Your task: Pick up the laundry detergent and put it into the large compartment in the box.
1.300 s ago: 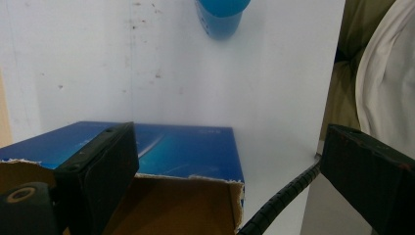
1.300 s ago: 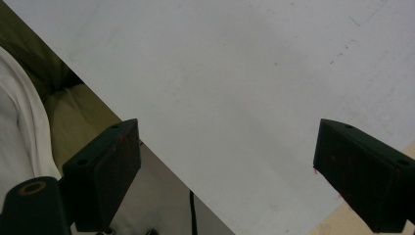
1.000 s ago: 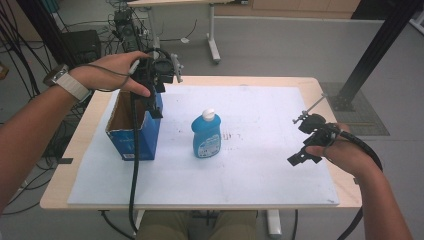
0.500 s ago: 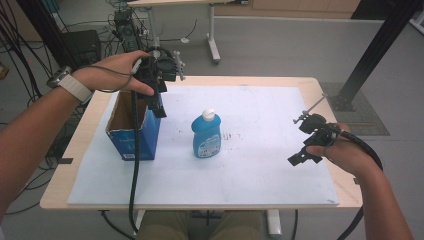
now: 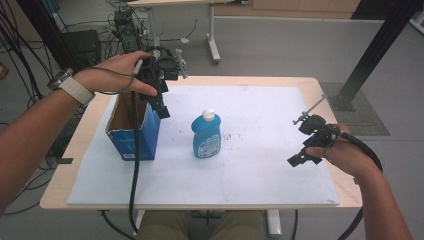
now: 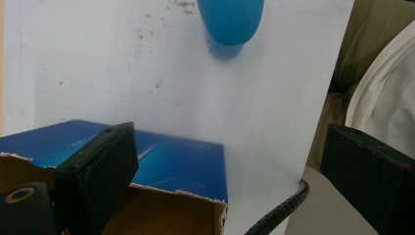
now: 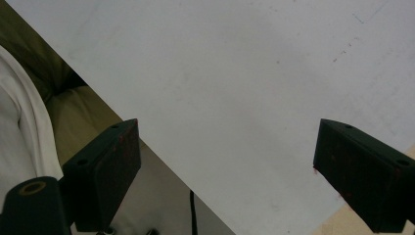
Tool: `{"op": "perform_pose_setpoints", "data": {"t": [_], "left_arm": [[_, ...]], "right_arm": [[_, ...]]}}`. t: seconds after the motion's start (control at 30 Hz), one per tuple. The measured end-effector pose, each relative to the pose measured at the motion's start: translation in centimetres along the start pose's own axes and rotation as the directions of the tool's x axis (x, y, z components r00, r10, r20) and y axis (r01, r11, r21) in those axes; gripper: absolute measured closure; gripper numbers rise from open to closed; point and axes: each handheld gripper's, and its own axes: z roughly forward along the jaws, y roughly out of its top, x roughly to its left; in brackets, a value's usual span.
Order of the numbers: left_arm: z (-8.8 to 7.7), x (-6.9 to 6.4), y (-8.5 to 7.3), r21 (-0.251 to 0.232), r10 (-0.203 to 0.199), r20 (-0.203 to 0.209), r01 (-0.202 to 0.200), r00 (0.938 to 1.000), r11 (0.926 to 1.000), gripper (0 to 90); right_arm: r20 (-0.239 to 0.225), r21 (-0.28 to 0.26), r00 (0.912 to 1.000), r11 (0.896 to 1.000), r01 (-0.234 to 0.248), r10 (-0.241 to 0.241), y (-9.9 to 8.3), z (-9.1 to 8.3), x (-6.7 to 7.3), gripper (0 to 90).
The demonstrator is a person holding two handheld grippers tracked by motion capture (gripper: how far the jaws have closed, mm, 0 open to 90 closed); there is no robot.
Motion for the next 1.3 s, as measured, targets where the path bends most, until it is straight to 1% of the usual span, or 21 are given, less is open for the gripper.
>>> {"op": "perform_pose_setpoints", "data": {"t": [0.03, 0.1, 0.17, 0.23, 0.27, 0.33, 0.4, 0.47, 0.57, 0.7, 0.8, 0.83, 0.9, 1.13, 1.3], "left_arm": [[0.0, -0.1, 0.2, 0.009, 0.004, -0.004, -0.004, 1.0000, 1.0000, 7.4], [-0.1, 0.0, 0.3, 0.006, -0.005, 0.003, 0.005, 1.0000, 1.0000, 7.4], [-0.1, 0.0, 0.5, 0.010, -0.004, 0.009, 0.004, 1.0000, 0.9999, 7.3], [-0.2, -0.1, 0.6, 0.010, -0.010, 0.007, 0.010, 0.9999, 0.9999, 7.3], [-0.2, -0.1, 0.6, 0.006, -0.020, 0.005, 0.020, 0.9998, 0.9998, 7.2], [-0.3, -0.1, 0.8, 0.010, -0.023, 0.006, 0.022, 0.9997, 0.9997, 7.1], [-0.3, -0.1, 0.9, 0.002, -0.038, 0.010, 0.038, 0.9992, 0.9993, 7.1], [-0.4, -0.2, 1.2, 0.012, -0.041, 0.009, 0.041, 0.9991, 0.9991, 7.2], [-0.3, -0.3, 1.4, 0.010, -0.057, 0.005, 0.057, 0.9984, 0.9983, 7.1], [-0.3, -0.5, 1.8, 0.016, -0.063, 0.001, 0.063, 0.9980, 0.9979, 7.3], [-0.2, -0.4, 1.8, 0.005, -0.074, 0.013, 0.074, 0.9972, 0.9973, 7.4], [-0.3, -0.4, 1.8, 0.002, -0.073, 0.011, 0.073, 0.9972, 0.9973, 7.6], [-0.3, -0.5, 1.8, -0.006, -0.087, 0.009, 0.087, 0.9962, 0.9962, 7.5], [-0.3, -0.6, 2.1, -0.003, -0.091, 0.007, 0.091, 0.9959, 0.9959, 7.5], [-0.2, -0.8, 2.5, -0.002, -0.109, 0.002, 0.109, 0.9940, 0.9940, 7.2]], "right_arm": [[0.001, 0.001, 1.0000, 1.000, 0.000, 0.000, 0.0, 0.0, 0.0, 10.5], [0.001, 0.000, 1.0000, 1.000, -0.001, 0.001, -0.1, 0.0, 0.0, 10.5], [-0.001, -0.001, 1.0000, 1.000, -0.002, 0.002, -0.1, 0.0, 0.0, 10.5], [0.000, 0.003, 1.0000, 1.000, -0.001, 0.001, -0.1, 0.0, 0.0, 10.5], [0.000, 0.002, 1.0000, 1.000, -0.002, 0.002, -0.1, 0.0, 0.0, 10.5], [0.001, 0.001, 1.0000, 1.000, -0.003, 0.003, -0.2, 0.0, 0.1, 10.5], [0.003, 0.001, 1.0000, 1.000, -0.003, 0.003, -0.2, -0.1, 0.1, 10.5], [0.002, 0.000, 1.0000, 1.000, -0.003, 0.003, -0.2, -0.1, 0.1, 10.5], [0.000, -0.001, 1.0000, 1.000, -0.001, 0.001, -0.2, -0.1, 0.1, 10.5], [0.000, -0.001, 1.0000, 1.000, 0.001, -0.001, -0.2, -0.1, 0.1, 10.5], [0.001, -0.002, 1.0000, 1.000, 0.000, 0.000, -0.3, -0.1, 0.1, 10.5], [0.001, 0.000, 1.0000, 1.000, -0.001, 0.001, -0.3, -0.1, 0.1, 10.5], [0.002, -0.001, 1.0000, 1.000, -0.004, 0.004, -0.4, -0.1, 0.1, 10.5], [0.004, -0.002, 1.0000, 1.000, -0.004, 0.004, -0.5, -0.3, 0.2, 10.5], [0.002, -0.005, 1.0000, 1.000, -0.003, 0.003, -0.5, -0.2, 0.2, 10.5]]}}
